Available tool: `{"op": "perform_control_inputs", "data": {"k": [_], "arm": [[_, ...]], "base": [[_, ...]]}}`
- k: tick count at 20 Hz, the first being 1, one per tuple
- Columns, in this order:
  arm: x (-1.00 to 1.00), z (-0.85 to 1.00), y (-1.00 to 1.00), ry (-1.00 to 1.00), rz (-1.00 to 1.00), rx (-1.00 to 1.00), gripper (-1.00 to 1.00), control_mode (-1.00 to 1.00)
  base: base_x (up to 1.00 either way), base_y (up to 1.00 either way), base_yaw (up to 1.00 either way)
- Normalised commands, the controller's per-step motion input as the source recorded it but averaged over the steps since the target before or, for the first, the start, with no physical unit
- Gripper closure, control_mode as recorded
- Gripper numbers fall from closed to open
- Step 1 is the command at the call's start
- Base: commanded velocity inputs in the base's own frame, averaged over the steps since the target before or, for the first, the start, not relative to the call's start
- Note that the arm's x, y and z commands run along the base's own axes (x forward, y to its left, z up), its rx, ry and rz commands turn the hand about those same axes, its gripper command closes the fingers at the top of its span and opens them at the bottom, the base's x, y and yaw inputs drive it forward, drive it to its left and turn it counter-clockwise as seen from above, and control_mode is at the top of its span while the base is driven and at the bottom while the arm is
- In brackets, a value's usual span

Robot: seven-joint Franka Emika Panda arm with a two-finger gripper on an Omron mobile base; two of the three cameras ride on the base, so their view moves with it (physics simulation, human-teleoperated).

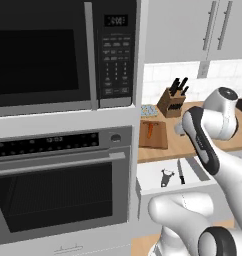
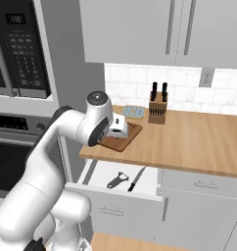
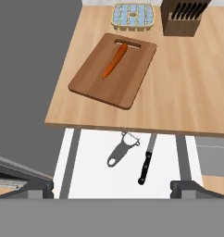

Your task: Place the appropriate cutting tool for cutting the carrot skin on the cutting board.

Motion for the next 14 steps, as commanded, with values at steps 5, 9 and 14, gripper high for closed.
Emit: {"op": "perform_control_inputs", "data": {"k": [5, 9, 14], "arm": [[-0.05, -0.25, 0.0, 0.09, 0.0, -0.01, -1.0, -1.0], [-0.09, -0.06, 0.0, 0.02, 0.0, 0.0, -1.0, -1.0], [-0.06, -0.01, 0.0, 0.02, 0.0, 0.0, -1.0, -1.0]], "base": [[0.0, 0.0, 0.0], [0.0, 0.0, 0.0], [0.0, 0.0, 0.0]]}}
